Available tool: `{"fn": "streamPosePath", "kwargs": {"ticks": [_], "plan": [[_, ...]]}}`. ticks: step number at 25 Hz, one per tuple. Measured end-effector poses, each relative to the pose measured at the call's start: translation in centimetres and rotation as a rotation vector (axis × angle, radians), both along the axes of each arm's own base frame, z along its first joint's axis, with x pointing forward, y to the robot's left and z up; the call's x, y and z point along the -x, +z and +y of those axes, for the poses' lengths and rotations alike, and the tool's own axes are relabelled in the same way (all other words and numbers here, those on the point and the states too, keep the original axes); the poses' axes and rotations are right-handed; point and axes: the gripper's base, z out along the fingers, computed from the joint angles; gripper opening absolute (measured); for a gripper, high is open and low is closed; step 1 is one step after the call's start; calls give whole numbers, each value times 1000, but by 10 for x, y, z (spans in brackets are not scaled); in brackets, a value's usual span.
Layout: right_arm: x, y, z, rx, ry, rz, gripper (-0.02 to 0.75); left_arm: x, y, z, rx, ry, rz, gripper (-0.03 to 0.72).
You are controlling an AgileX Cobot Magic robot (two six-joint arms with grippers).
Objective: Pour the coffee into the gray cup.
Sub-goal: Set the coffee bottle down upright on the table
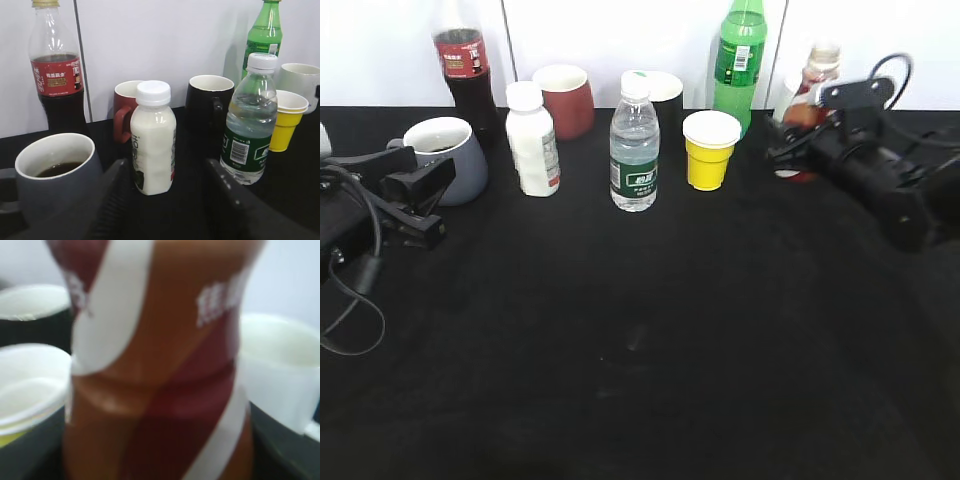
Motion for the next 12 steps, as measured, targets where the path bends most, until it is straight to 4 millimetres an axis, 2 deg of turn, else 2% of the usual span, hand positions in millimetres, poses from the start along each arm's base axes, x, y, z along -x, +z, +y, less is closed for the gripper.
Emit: {"fn": "streamPosePath", "kwargs": {"ticks": [4, 6, 8, 10, 12], "plan": [[-16, -25, 2, 2, -4, 11, 505, 0, 0, 0, 0, 0, -1, 368], [-18, -38, -1, -8, -37, 27, 505, 0, 0, 0, 0, 0, -1, 368], [-18, -37, -1, -11, -46, 26, 519, 0, 0, 0, 1, 0, -2, 368], [-18, -37, -1, -11, -48, 27, 589, 0, 0, 0, 1, 0, -2, 368], [-18, -37, -2, -11, -49, 26, 608, 0, 0, 0, 1, 0, -2, 368]]}}
